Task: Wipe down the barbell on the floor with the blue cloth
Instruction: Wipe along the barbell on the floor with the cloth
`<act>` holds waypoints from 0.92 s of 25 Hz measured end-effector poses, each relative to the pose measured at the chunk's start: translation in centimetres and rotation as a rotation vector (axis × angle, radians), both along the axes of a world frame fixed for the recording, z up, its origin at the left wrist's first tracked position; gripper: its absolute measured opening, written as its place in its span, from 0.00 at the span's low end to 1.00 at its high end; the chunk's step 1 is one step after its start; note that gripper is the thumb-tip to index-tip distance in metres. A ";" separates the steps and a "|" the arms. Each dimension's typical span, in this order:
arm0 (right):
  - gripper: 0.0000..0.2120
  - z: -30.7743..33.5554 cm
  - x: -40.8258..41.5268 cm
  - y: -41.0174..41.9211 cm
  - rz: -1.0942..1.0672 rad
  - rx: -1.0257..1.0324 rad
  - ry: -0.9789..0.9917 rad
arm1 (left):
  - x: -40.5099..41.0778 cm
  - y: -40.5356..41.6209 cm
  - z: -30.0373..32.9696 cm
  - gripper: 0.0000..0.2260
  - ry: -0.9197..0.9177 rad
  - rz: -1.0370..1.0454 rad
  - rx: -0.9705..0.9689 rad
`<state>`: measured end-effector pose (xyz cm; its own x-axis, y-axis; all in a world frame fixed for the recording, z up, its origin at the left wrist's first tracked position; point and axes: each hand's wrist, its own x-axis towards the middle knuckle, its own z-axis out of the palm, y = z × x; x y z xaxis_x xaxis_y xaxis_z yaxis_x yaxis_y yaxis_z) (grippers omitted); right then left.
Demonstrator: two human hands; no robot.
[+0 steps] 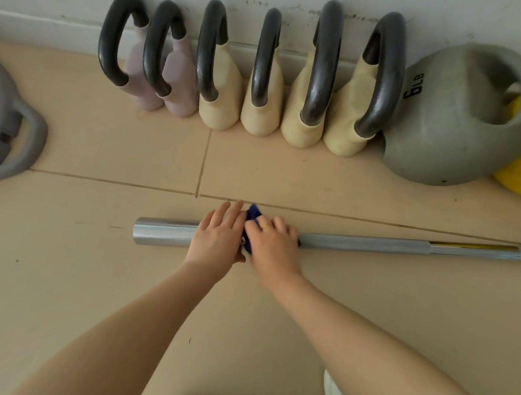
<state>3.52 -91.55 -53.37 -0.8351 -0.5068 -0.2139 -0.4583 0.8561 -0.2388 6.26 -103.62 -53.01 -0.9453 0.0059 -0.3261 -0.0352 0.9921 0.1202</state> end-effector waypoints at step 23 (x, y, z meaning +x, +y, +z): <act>0.25 -1.1 -3.7 9.3 -0.153 0.039 0.246 | -1.5 -0.1 -2.2 0.21 0.341 -0.395 -0.054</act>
